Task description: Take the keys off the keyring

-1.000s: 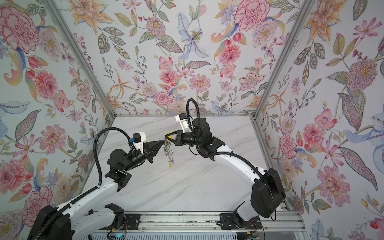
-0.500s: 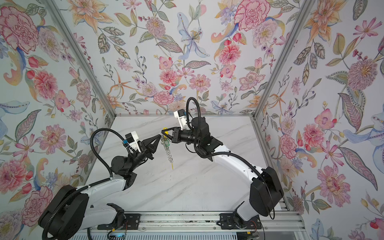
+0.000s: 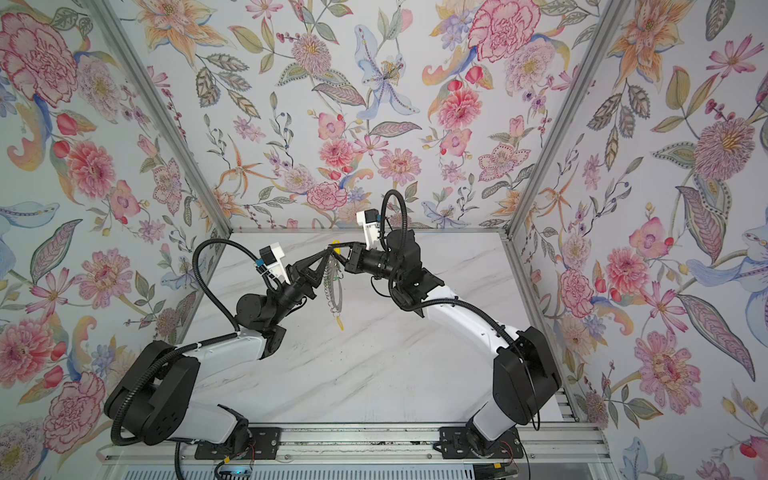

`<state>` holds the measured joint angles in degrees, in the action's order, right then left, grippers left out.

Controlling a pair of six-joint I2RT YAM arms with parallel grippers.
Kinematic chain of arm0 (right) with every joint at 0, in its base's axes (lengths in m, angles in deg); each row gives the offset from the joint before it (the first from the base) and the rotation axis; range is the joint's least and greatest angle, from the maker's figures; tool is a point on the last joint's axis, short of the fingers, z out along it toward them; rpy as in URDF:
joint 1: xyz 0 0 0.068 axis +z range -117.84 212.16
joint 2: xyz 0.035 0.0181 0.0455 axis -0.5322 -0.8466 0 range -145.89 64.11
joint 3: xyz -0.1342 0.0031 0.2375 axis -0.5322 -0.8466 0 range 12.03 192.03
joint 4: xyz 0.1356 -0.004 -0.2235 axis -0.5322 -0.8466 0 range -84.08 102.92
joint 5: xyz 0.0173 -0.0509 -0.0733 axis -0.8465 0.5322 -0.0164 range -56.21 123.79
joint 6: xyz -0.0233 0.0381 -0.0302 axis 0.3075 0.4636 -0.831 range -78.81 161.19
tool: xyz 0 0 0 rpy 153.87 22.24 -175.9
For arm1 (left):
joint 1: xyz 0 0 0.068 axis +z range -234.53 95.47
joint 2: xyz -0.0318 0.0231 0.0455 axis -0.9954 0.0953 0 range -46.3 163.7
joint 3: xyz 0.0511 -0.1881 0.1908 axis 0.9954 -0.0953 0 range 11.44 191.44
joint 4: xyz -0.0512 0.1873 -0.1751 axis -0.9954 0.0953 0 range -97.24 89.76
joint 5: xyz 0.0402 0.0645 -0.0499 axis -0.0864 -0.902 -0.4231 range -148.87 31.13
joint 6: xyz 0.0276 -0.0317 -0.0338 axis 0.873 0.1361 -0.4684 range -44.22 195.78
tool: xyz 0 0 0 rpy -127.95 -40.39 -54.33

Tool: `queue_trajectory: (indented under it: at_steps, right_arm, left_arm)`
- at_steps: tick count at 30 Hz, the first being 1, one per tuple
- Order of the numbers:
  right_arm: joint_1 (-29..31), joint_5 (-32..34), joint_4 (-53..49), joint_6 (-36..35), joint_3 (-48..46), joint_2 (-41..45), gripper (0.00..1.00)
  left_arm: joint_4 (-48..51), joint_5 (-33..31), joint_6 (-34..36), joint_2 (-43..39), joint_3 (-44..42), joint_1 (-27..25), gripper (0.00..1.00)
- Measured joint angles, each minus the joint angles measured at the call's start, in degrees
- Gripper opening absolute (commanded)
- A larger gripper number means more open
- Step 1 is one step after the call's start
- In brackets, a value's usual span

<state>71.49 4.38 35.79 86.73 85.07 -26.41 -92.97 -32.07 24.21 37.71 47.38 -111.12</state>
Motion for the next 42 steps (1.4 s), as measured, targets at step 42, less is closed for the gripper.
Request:
queue_trajectory:
  at_steps: [42]
  right_arm:
    - [-5.14,-0.9,-5.81,-6.34,0.02,6.47,0.0]
  left_arm:
    - [3.93,17.51,-17.07,1.62,8.5,2.27,0.0]
